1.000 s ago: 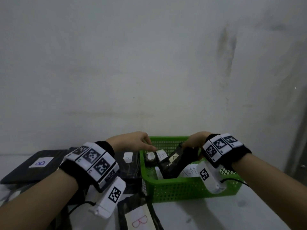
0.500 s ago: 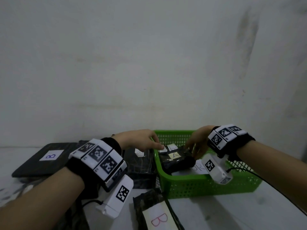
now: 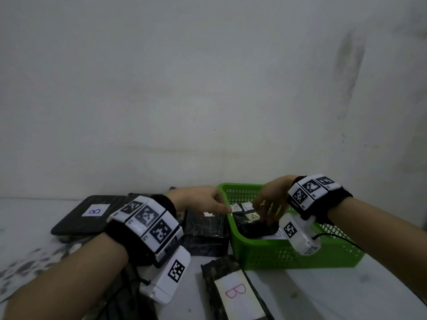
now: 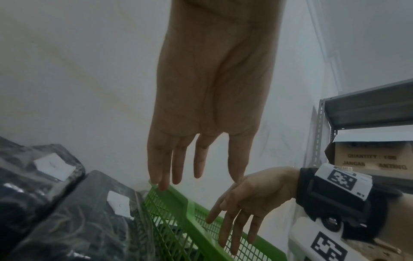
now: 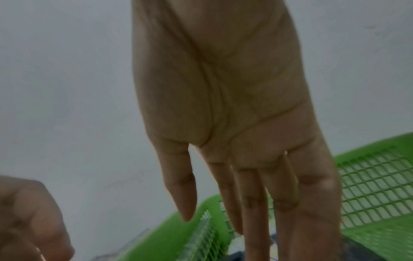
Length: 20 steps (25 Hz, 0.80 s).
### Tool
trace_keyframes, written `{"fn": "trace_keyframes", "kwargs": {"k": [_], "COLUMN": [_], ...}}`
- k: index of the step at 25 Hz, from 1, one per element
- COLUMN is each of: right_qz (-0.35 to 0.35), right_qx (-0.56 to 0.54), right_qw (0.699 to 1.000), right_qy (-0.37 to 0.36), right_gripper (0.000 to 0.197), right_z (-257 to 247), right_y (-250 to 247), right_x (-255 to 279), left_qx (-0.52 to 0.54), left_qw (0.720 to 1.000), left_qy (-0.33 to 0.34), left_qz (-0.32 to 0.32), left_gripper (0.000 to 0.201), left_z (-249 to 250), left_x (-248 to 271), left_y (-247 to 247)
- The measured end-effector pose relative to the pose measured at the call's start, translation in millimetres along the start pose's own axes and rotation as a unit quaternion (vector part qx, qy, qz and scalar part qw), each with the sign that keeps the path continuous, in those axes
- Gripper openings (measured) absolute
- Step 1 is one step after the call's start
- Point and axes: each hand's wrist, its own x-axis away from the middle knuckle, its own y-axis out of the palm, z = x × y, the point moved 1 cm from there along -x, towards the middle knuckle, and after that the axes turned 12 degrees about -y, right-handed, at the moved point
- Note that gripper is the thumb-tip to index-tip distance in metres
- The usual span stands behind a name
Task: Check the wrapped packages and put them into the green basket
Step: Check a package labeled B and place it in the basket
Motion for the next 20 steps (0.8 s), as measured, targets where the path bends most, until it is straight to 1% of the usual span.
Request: {"fn": "trace_keyframes", "kwargs": {"k": [2, 4, 6, 9, 11, 13, 14, 16, 18, 20], "right_qz": [0.011, 0.007, -0.011, -0.049, -0.069, -0.096, -0.107, -0.112, -0.075, -0.03], "right_qx": [-0.026, -0.035, -0.048, -0.074, -0.094, -0.094, -0.089, -0.062, 0.013, 0.147], "right_qw": [0.999, 0.996, 0.989, 0.972, 0.962, 0.956, 0.956, 0.963, 0.972, 0.964], "right_qy": [-0.032, -0.084, -0.14, -0.216, -0.248, -0.262, -0.259, -0.238, -0.224, -0.22], "right_gripper": [0.03, 0.033, 0.031, 0.027, 0.025, 0.024, 0.024, 0.026, 0.035, 0.046], "right_z": [-17, -39, -61, -93, -112, -129, -136, -146, -153, -153], "right_y": [3, 13, 27, 56, 83, 113, 129, 158, 180, 196], "right_x": [16, 38, 61, 90, 100, 103, 102, 94, 88, 81], "left_qx": [0.004, 0.0, -0.002, 0.008, 0.033, 0.062, 0.062, 0.032, 0.017, 0.034], "left_qw": [1.0, 1.0, 0.999, 0.997, 0.995, 0.992, 0.991, 0.989, 0.984, 0.975], "left_qy": [-0.006, -0.015, -0.025, -0.046, -0.067, -0.085, -0.099, -0.13, -0.172, -0.216], "left_qz": [0.01, 0.022, 0.029, 0.056, 0.067, 0.065, 0.066, 0.066, 0.054, 0.032], "left_gripper": [0.042, 0.043, 0.044, 0.044, 0.035, 0.025, 0.023, 0.031, 0.037, 0.039], "left_z": [-4, -9, -15, -27, -39, -54, -65, -86, -107, -123], "left_x": [17, 37, 59, 94, 117, 139, 150, 166, 180, 189], "left_y": [-3, -7, -12, -20, -24, -25, -24, -21, -15, -8]}}
